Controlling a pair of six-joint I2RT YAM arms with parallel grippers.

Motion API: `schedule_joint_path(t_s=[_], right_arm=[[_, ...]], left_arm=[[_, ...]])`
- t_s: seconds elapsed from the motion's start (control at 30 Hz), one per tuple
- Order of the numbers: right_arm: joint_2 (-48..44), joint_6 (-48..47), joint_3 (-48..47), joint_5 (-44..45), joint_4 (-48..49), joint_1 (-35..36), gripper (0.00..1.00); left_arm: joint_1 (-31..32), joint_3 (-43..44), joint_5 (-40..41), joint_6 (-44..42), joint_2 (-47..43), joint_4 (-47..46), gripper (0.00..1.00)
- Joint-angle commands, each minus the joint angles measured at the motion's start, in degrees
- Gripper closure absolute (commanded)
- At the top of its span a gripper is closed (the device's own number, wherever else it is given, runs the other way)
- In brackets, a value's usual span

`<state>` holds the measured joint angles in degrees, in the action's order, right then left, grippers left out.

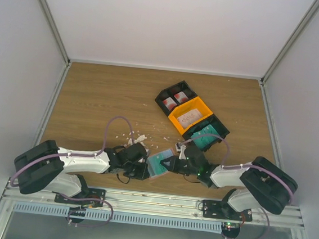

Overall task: Put the credit cards into the card holder
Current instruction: Insert the credit card into the card holder.

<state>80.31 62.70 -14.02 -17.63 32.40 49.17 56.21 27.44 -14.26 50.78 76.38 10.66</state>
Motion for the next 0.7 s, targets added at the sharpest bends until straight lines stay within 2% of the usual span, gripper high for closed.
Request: schedule_joint_path(t_s=[0.0,0.13,0.37,0.5,0.67], right_arm=[[4.64,-0.61,-0.04,-4.06,3.09,-0.13,0.99],[4.91,-0.36,0.77,-3.36,2.81,0.16,1.00],[-2.06,-4.69,0.12,-1.66,-3.57,-2.48,0.99],[-5.00,-7.99,-0.20,-2.97,-6.70,-5.67,1.00],[-4.47,-12.13,-1.34,-6.46,-8.53,-8.18,0.99]], left_arm=[[0.22,-1.58,4.35,-1.09,2.81,3.23,0.85],[0.22,-1.71,4.56,-0.85,3.07,3.01,0.85],[0.22,-1.83,5.86,-0.57,2.12,4.06,0.85],[0.22,-2.00,5.67,-0.62,2.11,3.89,0.85],[0.22,-2.22,5.62,-0.56,2.24,3.55,0.85]])
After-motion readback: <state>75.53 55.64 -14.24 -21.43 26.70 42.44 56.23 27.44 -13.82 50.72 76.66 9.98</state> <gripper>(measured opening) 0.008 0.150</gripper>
